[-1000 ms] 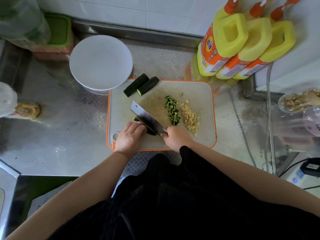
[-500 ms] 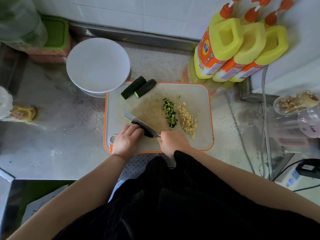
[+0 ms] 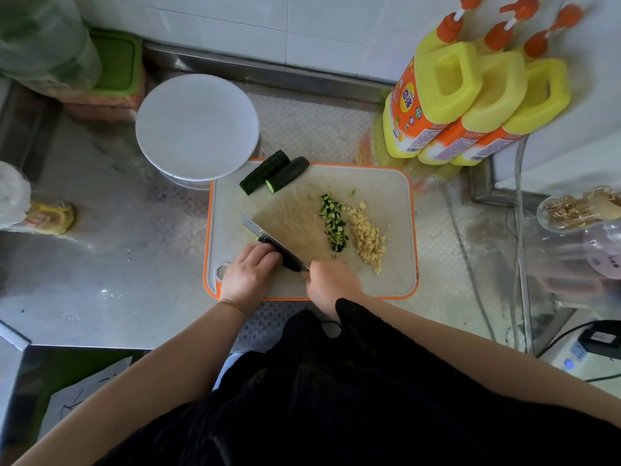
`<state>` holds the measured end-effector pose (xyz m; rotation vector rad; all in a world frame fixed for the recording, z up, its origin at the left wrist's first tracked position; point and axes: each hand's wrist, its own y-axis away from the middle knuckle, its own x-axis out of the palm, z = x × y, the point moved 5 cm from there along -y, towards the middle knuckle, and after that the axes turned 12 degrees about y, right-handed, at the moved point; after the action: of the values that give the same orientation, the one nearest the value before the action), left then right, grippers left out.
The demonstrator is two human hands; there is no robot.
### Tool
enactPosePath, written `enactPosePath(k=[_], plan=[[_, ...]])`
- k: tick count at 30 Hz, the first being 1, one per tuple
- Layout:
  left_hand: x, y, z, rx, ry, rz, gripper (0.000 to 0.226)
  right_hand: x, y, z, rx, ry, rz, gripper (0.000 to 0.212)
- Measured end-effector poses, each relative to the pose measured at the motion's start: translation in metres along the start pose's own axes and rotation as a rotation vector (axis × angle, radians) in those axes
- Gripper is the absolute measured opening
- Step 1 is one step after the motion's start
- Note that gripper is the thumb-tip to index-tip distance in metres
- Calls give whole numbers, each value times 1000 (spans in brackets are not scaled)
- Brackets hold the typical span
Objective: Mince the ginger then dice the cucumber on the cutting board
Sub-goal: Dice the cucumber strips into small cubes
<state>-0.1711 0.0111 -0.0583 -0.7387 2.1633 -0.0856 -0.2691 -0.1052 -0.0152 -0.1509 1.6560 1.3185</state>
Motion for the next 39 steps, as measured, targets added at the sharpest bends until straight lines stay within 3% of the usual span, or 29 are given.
enactPosePath(k=[9, 17, 34, 39], plan=[[4, 1, 5, -55, 3, -16, 9, -12, 1, -14, 14, -93, -18, 36], [3, 2, 3, -91, 6, -3, 23, -12, 12, -5, -35, -26, -23, 30], [1, 2, 4, -75, 36, 5, 23, -5, 3, 9, 2, 14, -1, 11], [2, 3, 5, -91, -8, 9, 22, -9, -3, -2, 19, -82, 24, 35]])
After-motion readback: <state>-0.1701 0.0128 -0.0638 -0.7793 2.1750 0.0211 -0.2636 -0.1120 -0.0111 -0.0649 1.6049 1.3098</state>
